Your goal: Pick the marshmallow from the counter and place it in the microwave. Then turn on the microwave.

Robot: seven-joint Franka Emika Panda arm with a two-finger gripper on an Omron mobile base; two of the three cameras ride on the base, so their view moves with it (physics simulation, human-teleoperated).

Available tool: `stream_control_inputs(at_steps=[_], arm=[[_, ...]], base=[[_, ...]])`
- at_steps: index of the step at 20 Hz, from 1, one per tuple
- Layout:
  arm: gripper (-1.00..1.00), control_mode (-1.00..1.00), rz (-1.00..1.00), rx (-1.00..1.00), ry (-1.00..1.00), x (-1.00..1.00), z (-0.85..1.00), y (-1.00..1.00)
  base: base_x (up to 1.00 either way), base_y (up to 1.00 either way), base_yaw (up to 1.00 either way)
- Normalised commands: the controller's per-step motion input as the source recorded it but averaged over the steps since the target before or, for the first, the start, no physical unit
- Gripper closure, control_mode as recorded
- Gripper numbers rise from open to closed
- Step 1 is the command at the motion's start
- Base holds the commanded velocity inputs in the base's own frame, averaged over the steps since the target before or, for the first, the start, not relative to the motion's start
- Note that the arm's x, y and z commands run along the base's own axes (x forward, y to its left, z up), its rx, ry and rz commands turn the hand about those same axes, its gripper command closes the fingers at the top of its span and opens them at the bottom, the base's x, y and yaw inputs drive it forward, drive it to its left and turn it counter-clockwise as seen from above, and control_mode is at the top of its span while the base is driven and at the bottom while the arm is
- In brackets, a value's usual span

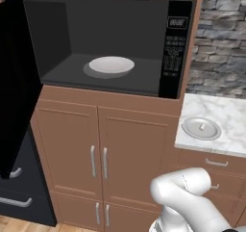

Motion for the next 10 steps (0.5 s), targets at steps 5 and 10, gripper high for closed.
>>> stream_control_inputs(at_steps=[5,10], arm=[[-1.0,1.0,0.0,0.0,0.0,0.0,0.0,0.0],[-1.0,-1.0,0.0,0.0,0.0,0.0,0.0,0.0]], base=[[0.0,-0.43,0.0],[0.0,0.0,0.0]])
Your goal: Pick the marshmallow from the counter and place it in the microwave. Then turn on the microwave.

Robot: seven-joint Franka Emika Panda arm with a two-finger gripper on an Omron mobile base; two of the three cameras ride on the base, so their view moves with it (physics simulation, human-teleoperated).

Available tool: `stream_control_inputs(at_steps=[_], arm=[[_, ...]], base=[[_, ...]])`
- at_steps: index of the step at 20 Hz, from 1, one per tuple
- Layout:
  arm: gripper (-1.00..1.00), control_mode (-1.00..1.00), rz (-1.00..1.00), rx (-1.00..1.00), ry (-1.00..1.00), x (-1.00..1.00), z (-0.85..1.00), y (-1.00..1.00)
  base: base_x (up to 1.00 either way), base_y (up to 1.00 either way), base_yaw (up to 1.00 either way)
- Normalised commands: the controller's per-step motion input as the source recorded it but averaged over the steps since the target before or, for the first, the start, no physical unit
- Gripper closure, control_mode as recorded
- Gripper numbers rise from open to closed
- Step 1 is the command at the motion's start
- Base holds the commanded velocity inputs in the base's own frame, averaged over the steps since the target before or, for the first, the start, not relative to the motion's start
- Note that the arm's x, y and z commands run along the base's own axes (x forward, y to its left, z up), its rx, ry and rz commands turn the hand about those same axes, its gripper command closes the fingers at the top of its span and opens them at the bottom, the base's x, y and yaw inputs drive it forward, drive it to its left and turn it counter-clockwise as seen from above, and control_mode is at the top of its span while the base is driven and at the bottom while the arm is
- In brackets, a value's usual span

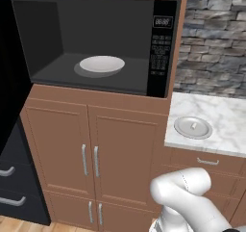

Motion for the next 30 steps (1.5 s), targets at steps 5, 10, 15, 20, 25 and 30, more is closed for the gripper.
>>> stream_control_inputs(at_steps=[5,10,15,20,25,30], arm=[[-1.0,-1.0,0.0,-0.01,0.0,0.01,-0.05,-0.28],[-1.0,-1.0,0.0,-0.08,0.14,0.01,-0.02,-0.39],[-1.0,-1.0,0.0,-0.14,0.18,0.2,-0.14,-0.29],[-1.0,-1.0,0.01,-0.17,0.2,0.38,-0.48,-0.15],[-1.0,-1.0,0.0,-0.23,0.18,0.34,-0.63,0.0],[-1.0,-1.0,0.0,-0.21,0.12,0.41,-0.41,0.0]], base=[[0.0,0.0,0.0],[0.0,0.0,0.0],[0.0,0.0,0.0],[0.0,0.0,0.0],[0.0,0.0,0.0],[0.0,0.0,0.0]])
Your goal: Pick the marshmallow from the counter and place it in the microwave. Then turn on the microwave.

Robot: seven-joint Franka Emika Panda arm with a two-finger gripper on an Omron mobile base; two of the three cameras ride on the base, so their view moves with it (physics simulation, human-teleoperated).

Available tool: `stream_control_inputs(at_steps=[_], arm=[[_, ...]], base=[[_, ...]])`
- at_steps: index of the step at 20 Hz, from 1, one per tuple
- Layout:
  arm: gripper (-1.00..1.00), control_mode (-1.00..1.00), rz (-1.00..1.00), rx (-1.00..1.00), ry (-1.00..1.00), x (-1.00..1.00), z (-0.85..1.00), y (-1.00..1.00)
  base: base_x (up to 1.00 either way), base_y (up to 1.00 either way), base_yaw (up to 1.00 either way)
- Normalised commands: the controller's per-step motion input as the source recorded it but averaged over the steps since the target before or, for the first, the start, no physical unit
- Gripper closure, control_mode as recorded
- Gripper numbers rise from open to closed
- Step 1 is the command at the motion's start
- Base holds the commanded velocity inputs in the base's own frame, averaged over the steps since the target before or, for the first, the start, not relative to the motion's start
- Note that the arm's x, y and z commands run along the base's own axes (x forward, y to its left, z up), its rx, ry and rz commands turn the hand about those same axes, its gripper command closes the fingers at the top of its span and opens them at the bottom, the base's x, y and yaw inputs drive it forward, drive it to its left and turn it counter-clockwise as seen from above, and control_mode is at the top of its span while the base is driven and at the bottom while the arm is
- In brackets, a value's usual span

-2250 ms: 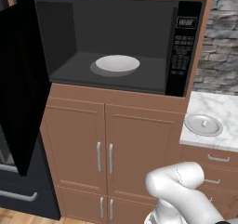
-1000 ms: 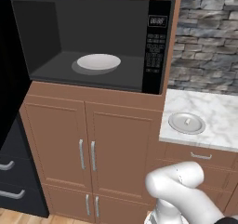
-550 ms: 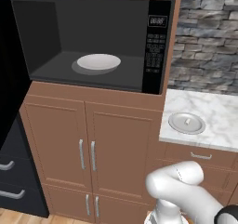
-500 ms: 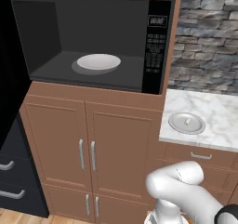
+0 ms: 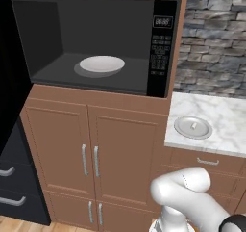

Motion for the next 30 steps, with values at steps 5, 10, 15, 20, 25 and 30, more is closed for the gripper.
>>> stream_control_inputs(at_steps=[5,10,15,20,25,30], arm=[[-1.0,-1.0,0.0,-0.15,0.08,0.39,-0.24,0.0],[-1.0,-1.0,0.0,-0.07,0.19,0.46,-0.01,0.0],[-1.0,-1.0,0.0,-0.03,0.27,0.45,0.0,0.0],[-1.0,-1.0,0.0,-0.02,0.32,0.36,0.0,0.0],[-1.0,-1.0,0.0,0.0,0.28,0.26,-0.02,0.01],[-1.0,-1.0,0.0,-0.03,0.08,0.22,-0.24,0.08]], base=[[0.0,0.0,0.0],[0.0,0.0,0.0],[0.0,0.0,0.0],[0.0,0.0,0.0],[0.0,0.0,0.0],[0.0,0.0,0.0]])
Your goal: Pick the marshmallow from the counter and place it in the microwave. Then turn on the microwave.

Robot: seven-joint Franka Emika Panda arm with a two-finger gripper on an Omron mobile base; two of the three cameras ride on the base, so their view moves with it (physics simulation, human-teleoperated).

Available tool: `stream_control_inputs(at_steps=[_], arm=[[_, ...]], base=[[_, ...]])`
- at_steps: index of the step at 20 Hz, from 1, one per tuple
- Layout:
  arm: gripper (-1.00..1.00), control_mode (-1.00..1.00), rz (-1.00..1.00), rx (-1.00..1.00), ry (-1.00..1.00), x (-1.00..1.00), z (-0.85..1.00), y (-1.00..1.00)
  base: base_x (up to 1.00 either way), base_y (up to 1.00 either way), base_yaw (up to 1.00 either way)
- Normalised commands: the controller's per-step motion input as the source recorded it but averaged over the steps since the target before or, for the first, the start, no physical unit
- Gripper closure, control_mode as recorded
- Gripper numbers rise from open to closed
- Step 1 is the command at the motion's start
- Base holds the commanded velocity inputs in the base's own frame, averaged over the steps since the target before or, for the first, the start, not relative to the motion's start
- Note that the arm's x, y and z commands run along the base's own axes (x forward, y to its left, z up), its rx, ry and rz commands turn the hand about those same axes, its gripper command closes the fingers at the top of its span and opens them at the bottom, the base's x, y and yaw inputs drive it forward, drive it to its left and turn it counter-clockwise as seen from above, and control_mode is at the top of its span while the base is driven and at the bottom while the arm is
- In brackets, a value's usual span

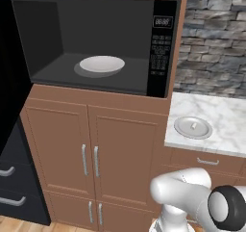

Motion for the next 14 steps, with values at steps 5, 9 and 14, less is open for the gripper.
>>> stream_control_inputs(at_steps=[5,9,14], arm=[[-1.0,-1.0,0.0,-0.05,0.0,0.21,-0.39,0.07],[-1.0,-1.0,0.0,-0.04,0.0,0.28,-0.32,0.02],[-1.0,-1.0,0.0,-0.03,0.0,0.33,-0.26,0.0]], base=[[0.0,0.0,0.0],[0.0,0.0,0.0],[0.0,0.0,0.0]])
